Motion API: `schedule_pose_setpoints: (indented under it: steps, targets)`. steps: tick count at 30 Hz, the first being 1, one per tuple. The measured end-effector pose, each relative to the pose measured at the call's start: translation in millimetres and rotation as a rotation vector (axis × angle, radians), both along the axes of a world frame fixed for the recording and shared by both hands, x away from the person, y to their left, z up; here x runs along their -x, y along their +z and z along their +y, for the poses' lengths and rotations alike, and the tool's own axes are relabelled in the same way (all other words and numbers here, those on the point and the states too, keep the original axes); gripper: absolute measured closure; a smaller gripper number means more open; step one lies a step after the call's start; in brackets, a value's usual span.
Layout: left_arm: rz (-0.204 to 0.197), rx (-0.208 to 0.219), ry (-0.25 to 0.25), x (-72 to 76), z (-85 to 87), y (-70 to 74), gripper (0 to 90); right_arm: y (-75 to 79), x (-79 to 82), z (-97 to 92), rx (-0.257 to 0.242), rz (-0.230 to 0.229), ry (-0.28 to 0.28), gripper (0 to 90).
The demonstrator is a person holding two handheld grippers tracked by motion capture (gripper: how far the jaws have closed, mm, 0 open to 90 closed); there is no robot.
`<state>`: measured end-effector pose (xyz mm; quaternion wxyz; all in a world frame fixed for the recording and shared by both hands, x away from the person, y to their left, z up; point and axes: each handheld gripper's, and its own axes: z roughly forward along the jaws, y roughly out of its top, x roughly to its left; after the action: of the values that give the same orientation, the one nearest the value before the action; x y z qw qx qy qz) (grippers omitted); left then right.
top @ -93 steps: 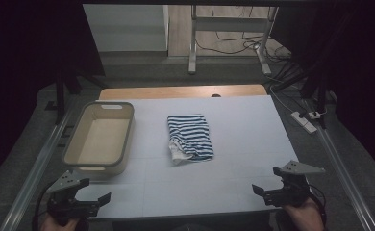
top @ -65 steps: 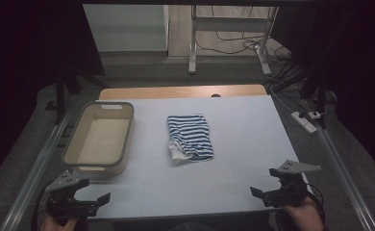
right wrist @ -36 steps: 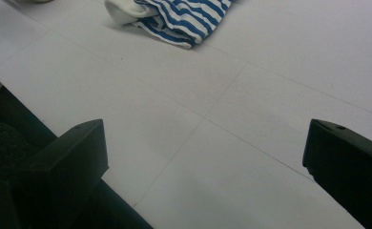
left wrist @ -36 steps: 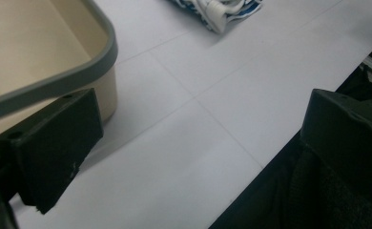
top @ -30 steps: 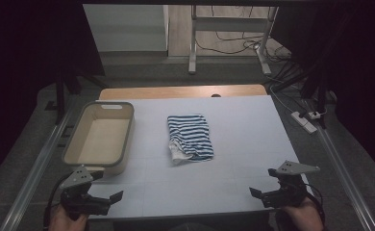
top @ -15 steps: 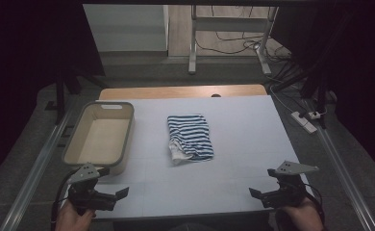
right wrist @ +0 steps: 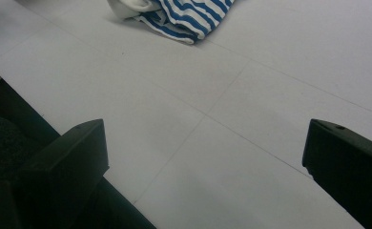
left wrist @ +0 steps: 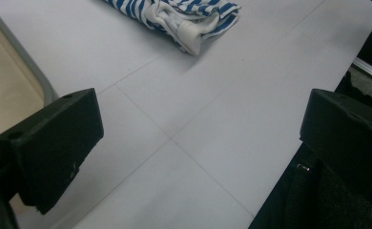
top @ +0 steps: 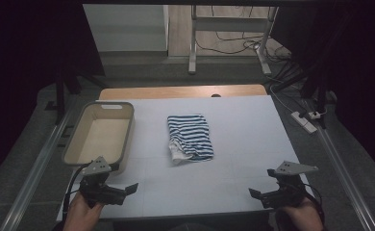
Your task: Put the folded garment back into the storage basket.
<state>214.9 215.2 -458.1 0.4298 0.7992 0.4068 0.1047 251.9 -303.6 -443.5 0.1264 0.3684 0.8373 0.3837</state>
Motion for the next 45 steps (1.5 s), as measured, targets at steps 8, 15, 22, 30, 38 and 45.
schedule_pose_setpoints:
  steps: [8, 15, 22, 30, 38, 45]
  targets:
    - [0.022, -0.015, -0.008, -12.7, -10.6, -1.2, 0.0, 0.0, 0.0, -0.1, -0.001, 0.0, 0.001, 1.3]
    - [0.035, -0.031, -0.016, -23.3, -20.0, -0.5, 0.0, 0.3, 1.1, 0.5, -0.003, -0.007, 0.024, 1.3]
    - [0.038, -0.041, -0.018, -33.6, -29.0, 0.1, 0.0, 0.2, 1.1, 0.6, -0.002, -0.007, 0.025, 1.2]
    - [0.055, -0.046, -0.024, -47.9, -37.2, -1.9, 0.4, 0.0, 1.4, 1.6, 0.008, -0.007, 0.039, 1.2]
    - [0.057, -0.04, -0.035, -61.6, -43.2, -3.8, 0.7, 0.0, 1.4, 1.6, 0.009, -0.007, 0.039, 1.2]
    - [0.057, -0.058, -0.044, -73.9, -52.3, -5.3, 0.8, -0.1, 1.6, 1.8, 0.009, -0.008, 0.042, 1.1]
